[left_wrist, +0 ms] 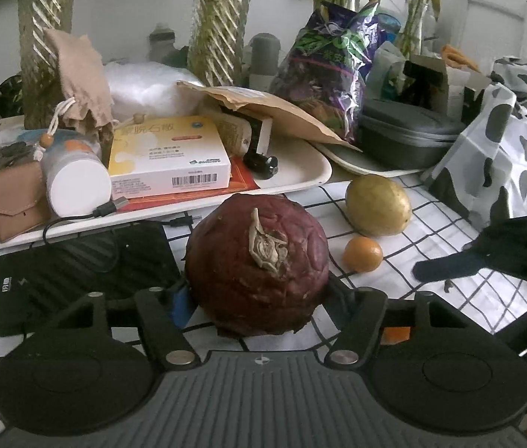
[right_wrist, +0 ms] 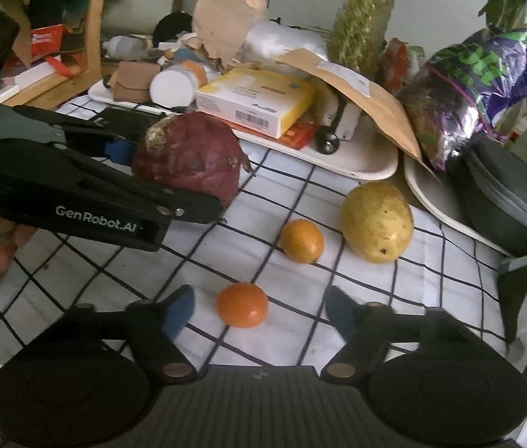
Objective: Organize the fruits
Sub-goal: 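Grasp the large dark red fruit with the left gripper while the right grasps a small orange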
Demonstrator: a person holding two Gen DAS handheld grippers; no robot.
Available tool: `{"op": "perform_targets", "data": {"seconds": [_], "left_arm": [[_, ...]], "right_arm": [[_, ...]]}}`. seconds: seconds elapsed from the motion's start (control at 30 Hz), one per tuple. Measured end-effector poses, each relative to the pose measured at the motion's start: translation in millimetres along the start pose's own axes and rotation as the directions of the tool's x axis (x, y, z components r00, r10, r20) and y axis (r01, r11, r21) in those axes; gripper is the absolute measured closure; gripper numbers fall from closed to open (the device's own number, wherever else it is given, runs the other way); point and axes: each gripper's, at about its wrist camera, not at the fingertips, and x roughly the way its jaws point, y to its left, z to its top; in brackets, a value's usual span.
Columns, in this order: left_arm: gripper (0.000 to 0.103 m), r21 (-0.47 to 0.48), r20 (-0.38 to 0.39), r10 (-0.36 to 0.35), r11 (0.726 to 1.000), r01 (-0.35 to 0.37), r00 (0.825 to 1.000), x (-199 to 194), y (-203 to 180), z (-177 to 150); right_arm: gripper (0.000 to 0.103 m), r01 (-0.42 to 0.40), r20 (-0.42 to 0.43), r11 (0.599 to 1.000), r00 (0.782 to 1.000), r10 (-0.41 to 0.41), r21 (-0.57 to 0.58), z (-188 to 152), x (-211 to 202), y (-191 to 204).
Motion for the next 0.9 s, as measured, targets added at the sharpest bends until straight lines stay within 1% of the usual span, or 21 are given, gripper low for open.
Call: {"op": "perform_targets", "data": {"seconds": [0.03,0.07,0.13,0.17,0.2,0.27,0.3,0.4,0.6,0.9], "left_arm": [[0.038,0.000,-0.002,0.000,1.000,0.000,1.000,-0.5,0.0,-0.1],[0.038,0.001,-0.003,-0.001,1.000,0.001,1.000,-1.7,0.0,-0.5],[0.038,0.006,-0.002,0.000,1.000,0.000,1.000,-4.3,-0.8,-1.4],[0.038,0.009,0.000,0.001,1.000,-0.001,1.000,-5.8,-1.4,-1.8],[0.038,0.014,0.003,0.002,1.000,-0.002,1.000,-7.6,-2.0,-2.2],[0.038,0.017,0.008,0.003,1.000,-0.003,1.000,-11.3,-2.5,-2.9],[0.038,0.018,0.010,0.004,1.000,-0.004,1.000,-13.2,-2.6,-3.1],[0.039,0.013,0.013,0.004,1.000,-0.004,1.000,-19.1,-2.7,-4.2],[0.039,0.009,0.031,0.015,1.000,-0.015,0.999,-37.5,-6.2,-8.1],[0.039,0.030,0.049,0.017,0.999,-0.018,0.999,-69.1,-23.1,-19.0]], "right_arm": [[0.038,-0.008,0.001,1.000,1.000,0.008,-0.002,0.2,0.0,0.8],[0.039,-0.015,0.001,1.000,1.000,0.015,-0.003,0.3,0.6,1.4],[0.048,-0.022,0.001,1.000,1.000,0.022,-0.008,0.1,2.0,2.6],[0.051,-0.028,0.000,1.000,1.000,0.028,-0.011,0.4,2.8,3.2],[0.063,-0.038,0.003,0.999,0.999,0.038,-0.012,0.3,2.4,3.8],[0.075,-0.047,0.003,0.999,0.999,0.047,-0.017,0.8,1.9,6.0],[0.075,-0.030,0.002,0.999,1.000,0.031,-0.029,1.0,1.2,7.7],[0.075,-0.049,0.003,0.999,0.999,0.049,-0.015,0.3,-2.6,5.7],[0.076,-0.033,0.029,0.999,0.999,0.032,0.007,-0.4,-19.8,-2.0],[0.076,-0.027,0.050,0.999,0.998,0.025,0.041,-8.7,-47.7,-6.9]]}}
